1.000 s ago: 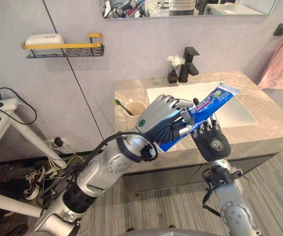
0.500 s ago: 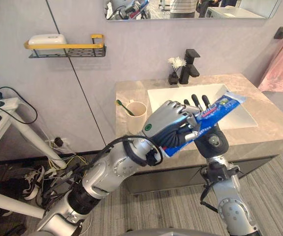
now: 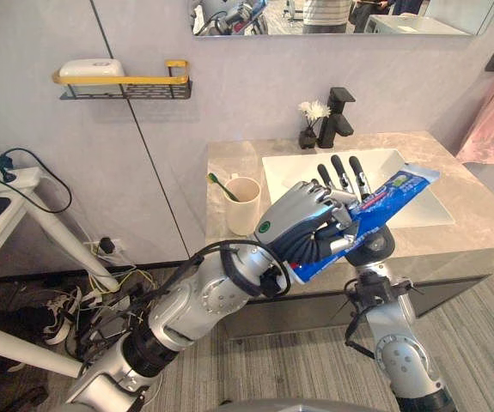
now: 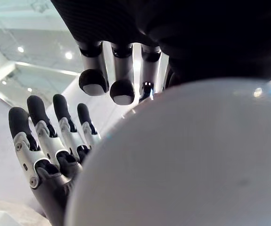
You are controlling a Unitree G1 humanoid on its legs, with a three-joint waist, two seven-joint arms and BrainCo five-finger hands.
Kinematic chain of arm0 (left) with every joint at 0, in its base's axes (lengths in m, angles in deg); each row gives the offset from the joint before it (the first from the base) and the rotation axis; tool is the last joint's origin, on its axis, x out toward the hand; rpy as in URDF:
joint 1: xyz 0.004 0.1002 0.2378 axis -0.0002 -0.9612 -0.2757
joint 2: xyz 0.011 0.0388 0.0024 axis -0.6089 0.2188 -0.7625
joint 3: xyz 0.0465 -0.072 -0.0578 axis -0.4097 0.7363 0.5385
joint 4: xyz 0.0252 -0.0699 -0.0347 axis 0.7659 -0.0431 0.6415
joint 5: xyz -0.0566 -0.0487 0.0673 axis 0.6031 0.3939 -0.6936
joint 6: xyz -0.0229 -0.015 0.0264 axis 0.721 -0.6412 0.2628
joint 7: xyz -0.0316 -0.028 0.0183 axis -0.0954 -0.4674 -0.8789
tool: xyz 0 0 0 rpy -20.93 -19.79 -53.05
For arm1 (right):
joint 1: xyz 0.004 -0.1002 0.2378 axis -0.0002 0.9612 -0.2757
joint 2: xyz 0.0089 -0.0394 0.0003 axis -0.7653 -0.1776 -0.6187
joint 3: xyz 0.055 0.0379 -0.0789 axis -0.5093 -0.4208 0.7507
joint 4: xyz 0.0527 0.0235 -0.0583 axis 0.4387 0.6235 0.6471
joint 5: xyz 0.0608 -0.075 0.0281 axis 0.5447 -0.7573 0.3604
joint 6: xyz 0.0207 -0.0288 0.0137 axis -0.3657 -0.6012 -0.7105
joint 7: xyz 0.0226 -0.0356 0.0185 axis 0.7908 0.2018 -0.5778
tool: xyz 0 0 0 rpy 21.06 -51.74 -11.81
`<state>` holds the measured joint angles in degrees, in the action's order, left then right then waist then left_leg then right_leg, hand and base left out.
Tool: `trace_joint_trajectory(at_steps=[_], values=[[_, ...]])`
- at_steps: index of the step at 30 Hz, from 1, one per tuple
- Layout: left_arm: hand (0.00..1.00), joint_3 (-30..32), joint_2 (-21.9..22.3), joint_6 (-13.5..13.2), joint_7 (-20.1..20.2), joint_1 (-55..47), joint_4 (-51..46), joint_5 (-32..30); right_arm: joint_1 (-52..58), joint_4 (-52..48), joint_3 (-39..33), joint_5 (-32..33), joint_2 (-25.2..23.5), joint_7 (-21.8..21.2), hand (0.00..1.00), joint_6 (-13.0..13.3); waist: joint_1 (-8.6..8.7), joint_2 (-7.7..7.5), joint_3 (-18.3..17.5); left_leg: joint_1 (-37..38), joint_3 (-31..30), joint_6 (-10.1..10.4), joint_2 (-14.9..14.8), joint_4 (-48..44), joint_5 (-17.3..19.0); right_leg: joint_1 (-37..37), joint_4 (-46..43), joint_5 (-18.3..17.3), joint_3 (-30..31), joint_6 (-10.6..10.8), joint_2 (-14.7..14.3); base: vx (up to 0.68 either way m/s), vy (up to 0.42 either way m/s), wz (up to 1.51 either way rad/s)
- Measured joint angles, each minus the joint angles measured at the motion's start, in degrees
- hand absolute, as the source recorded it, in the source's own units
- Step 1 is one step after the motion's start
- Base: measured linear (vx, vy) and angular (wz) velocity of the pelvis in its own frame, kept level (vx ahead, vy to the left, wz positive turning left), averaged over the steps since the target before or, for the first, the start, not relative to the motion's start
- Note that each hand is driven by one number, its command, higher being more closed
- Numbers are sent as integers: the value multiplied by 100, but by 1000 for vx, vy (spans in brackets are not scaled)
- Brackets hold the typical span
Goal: Organize washtable
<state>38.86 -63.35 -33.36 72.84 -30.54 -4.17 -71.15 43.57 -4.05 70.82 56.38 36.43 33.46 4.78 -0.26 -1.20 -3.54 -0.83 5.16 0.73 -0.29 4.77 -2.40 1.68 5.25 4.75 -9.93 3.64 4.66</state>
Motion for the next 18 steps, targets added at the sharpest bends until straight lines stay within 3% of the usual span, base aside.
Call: trace_joint_trajectory(at_steps=[6,7,18], values=[[100,-109,24,12,-20,0,89,169,-4,-1,56,114,0,6,0,39,-17,-25,-18,-4,-10,0,1,1,-1,-1,0,0,-7,0,7,0,0,0],[100,-137,44,15,-22,0,90,170,-4,-4,69,205,0,6,100,69,-16,-29,-21,-4,-10,0,1,1,-1,-1,0,0,-8,0,7,0,0,0],[100,-157,214,83,-233,16,339,217,-17,-54,90,211,3,-4,100,215,-19,-85,-87,-23,-13,0,3,-10,-1,10,0,0,-7,0,5,0,0,0]])
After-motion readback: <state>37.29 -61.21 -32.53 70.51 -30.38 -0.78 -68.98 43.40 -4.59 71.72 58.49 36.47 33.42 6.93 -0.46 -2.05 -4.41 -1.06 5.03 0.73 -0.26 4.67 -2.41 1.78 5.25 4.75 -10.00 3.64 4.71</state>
